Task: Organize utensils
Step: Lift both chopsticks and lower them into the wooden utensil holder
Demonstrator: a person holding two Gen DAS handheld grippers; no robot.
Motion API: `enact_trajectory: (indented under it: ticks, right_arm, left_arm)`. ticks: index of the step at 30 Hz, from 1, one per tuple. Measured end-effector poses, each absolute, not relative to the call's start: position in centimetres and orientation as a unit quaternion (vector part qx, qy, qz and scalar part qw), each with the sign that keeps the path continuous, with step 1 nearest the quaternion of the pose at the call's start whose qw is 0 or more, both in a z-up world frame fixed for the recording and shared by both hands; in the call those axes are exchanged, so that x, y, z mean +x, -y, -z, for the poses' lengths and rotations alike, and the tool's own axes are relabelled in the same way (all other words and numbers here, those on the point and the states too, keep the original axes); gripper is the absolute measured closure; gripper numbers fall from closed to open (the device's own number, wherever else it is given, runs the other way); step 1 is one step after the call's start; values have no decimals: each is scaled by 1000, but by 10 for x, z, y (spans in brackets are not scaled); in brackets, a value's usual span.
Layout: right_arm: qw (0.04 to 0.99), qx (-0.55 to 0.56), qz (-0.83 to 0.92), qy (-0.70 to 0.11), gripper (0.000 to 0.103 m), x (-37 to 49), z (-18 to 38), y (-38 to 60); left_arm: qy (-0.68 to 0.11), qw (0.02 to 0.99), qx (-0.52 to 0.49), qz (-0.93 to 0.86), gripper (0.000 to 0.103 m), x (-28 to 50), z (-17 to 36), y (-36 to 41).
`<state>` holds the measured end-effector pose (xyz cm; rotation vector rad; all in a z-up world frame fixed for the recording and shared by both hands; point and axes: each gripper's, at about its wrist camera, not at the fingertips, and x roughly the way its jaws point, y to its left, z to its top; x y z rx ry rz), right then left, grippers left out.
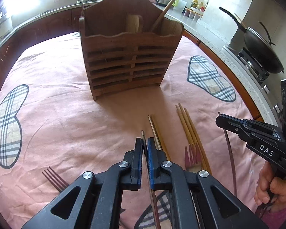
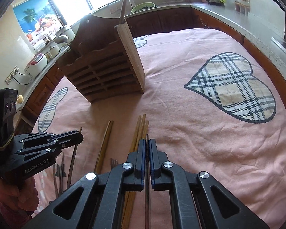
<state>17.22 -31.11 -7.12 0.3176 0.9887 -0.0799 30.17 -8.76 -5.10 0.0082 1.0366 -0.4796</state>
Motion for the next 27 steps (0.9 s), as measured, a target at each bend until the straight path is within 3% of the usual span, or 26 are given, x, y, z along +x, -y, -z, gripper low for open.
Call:
enact_trajectory:
  ticks: [14,27]
  right_arm:
    - [903,128,25,-410,99,136,3,284]
    - [927,100,32,-360,99,107,-40,269]
  left_arm:
    - [-412,877,-23,248,100,214,-34,29]
    - [-361,895,-37,259,100,154,-69,-2]
